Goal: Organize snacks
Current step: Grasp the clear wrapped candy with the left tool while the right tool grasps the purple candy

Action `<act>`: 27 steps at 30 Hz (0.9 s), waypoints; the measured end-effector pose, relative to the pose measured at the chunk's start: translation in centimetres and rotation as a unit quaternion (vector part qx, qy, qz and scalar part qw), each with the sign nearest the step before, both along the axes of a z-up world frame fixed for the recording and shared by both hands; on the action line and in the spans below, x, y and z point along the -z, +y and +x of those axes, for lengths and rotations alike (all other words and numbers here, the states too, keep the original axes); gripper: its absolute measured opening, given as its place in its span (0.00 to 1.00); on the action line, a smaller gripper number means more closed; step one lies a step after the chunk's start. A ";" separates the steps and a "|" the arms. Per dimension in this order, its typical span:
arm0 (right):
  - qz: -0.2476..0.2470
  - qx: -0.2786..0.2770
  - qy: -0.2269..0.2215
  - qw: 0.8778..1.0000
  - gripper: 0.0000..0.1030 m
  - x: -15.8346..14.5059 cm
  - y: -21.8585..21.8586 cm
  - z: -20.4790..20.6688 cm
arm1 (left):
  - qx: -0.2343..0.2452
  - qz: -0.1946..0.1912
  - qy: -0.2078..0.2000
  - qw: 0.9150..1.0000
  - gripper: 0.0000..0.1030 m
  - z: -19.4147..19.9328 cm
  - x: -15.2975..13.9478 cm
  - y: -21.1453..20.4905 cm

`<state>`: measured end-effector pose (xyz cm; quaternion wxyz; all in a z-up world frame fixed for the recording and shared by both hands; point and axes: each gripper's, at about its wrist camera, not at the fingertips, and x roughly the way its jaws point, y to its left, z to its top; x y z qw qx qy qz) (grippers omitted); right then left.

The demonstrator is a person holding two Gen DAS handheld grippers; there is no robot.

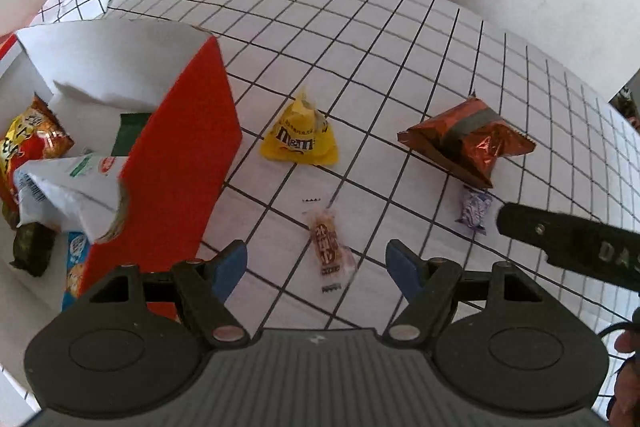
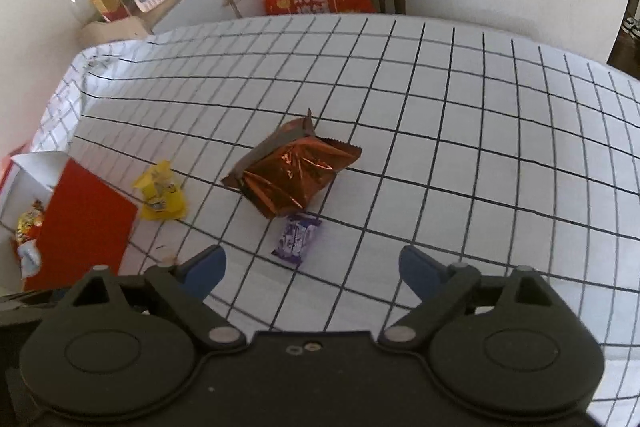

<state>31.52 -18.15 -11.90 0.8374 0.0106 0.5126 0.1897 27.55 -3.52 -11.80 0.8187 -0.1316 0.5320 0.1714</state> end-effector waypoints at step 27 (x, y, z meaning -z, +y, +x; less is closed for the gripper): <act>-0.071 -0.029 -0.014 0.997 0.20 3.6 4.5 1.4 | -0.003 0.005 0.008 1.000 0.17 1.7 3.1 0.4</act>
